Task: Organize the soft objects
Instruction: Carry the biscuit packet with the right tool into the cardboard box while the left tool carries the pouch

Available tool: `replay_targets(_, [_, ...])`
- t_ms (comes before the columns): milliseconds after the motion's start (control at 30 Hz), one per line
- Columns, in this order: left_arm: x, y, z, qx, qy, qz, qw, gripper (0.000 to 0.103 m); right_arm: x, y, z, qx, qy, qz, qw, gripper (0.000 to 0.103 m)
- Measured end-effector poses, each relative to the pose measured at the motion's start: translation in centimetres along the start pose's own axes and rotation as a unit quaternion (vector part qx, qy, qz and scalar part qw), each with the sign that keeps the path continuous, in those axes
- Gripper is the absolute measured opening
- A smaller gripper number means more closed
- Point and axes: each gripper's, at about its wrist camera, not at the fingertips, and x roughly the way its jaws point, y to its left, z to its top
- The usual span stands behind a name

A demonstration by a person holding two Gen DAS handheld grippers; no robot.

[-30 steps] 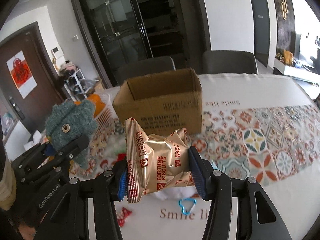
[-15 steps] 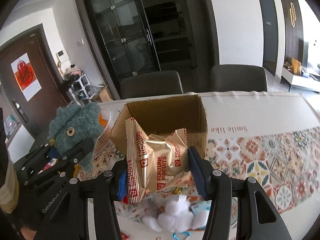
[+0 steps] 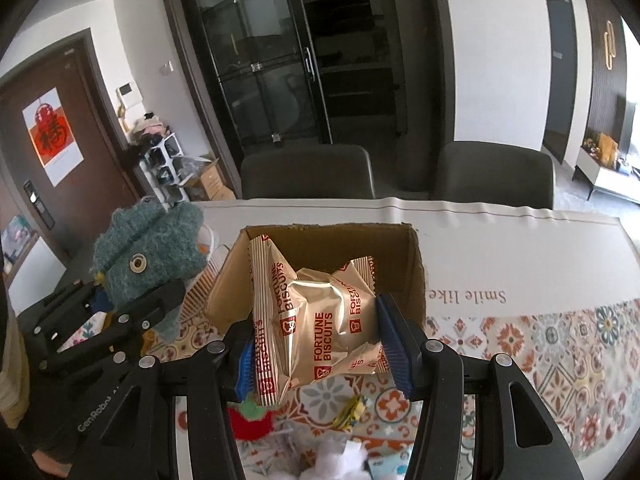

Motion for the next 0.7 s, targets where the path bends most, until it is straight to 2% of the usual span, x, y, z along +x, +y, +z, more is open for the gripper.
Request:
replay_targets(167, [1.5,0.3,1.6,-0.004,0.009,-0.005,0.9999,0.031,2.4,-0.8,1.8,-0.002,0.031,0.009,0.999,0.053])
replay_targets(433, [5.8,0.8,3.1,-0.007,0.061,-0.008,0.9981,0.031,6.7,-2.2,3.6,0.001,0.091,0.009,0.996,0.053])
replay_targets(700, [9.3,0.8,3.2,-0.004,0.111,-0.012,0.9938,0.031,10.8,-3.0,4.1,0.004,0.148,0.02,0.989,0.054])
